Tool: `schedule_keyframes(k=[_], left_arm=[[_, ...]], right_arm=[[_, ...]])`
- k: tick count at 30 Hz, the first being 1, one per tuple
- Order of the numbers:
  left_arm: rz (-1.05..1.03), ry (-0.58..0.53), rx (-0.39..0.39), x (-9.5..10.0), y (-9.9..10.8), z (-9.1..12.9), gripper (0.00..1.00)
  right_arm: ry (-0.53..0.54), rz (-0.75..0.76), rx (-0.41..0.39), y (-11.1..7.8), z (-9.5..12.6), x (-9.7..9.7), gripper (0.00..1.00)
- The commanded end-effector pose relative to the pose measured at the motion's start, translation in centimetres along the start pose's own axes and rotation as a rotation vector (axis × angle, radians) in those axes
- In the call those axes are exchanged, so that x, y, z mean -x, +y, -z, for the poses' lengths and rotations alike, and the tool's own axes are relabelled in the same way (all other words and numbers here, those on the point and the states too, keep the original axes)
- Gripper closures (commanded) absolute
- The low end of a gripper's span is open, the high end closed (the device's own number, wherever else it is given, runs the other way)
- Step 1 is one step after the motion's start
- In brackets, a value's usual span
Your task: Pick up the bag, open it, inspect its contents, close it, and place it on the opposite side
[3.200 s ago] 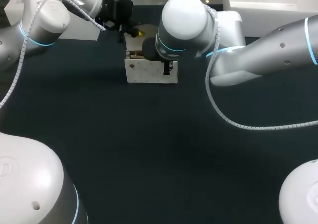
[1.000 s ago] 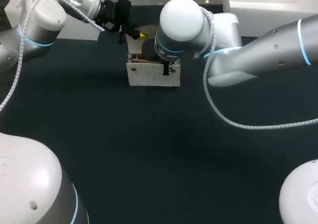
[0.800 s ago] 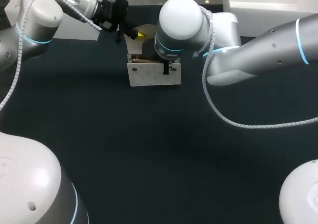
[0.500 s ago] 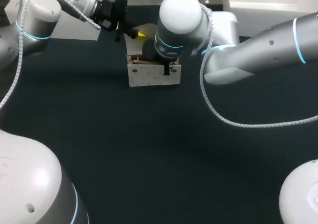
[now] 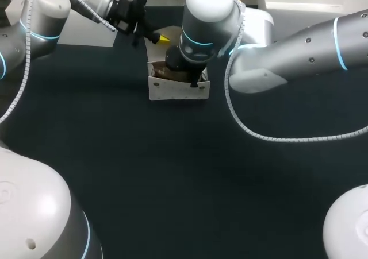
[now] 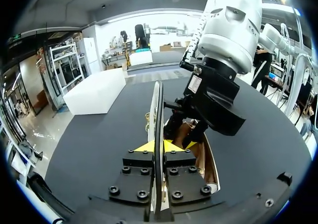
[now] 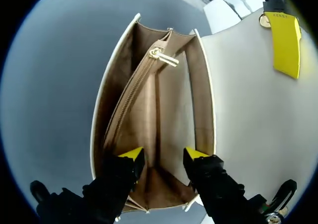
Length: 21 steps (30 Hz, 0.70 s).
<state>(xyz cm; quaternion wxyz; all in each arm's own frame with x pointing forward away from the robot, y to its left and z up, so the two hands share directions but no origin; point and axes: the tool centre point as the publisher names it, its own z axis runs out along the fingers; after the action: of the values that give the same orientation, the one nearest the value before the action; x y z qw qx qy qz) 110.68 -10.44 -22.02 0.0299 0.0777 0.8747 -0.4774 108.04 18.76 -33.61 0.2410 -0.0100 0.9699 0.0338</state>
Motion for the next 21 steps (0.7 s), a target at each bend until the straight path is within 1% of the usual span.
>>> schedule_keyframes(k=[1, 21], left_arm=[[-0.001, 0.016, -0.012, 0.34, 0.36, -0.14, 1.00], [-0.002, 0.029, -0.014, 0.39, 0.59, -0.43, 1.00]], right_arm=[[0.010, 0.000, -0.019, 0.24, -0.45, -0.05, 0.00], [0.010, -0.008, -0.019, 0.33, -0.63, -0.11, 0.00]])
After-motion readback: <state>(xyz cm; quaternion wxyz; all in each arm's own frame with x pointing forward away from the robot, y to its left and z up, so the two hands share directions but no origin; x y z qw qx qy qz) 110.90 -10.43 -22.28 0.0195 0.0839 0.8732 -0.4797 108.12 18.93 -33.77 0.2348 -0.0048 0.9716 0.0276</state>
